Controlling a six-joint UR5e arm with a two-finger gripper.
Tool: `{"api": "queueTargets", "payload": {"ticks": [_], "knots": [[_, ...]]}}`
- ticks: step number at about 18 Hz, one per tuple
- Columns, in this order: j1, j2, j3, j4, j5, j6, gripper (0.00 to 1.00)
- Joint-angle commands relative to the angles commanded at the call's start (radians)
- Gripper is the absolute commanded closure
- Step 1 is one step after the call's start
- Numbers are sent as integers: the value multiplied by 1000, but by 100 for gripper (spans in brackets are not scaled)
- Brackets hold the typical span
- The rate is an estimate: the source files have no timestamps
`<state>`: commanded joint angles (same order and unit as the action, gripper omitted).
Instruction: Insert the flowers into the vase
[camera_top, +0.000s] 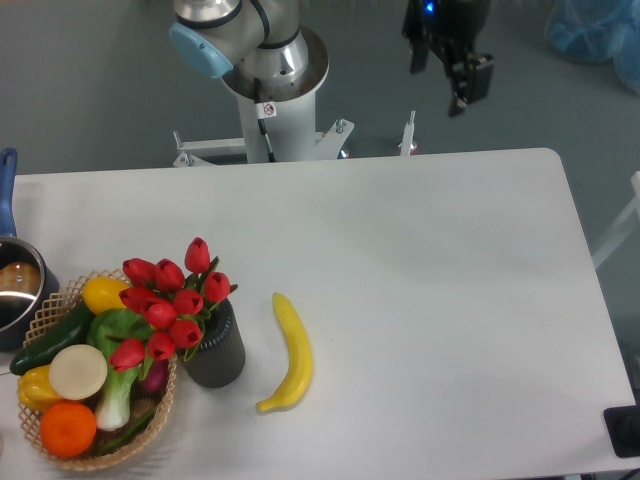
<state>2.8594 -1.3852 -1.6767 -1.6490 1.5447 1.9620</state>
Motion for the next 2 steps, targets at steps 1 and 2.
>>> {"api": "queueTargets", "payload": {"ticks": [1, 2], "knots": [[0, 0, 5, -11, 0, 0, 0], [2, -3, 6, -20, 0, 0, 0]]}}
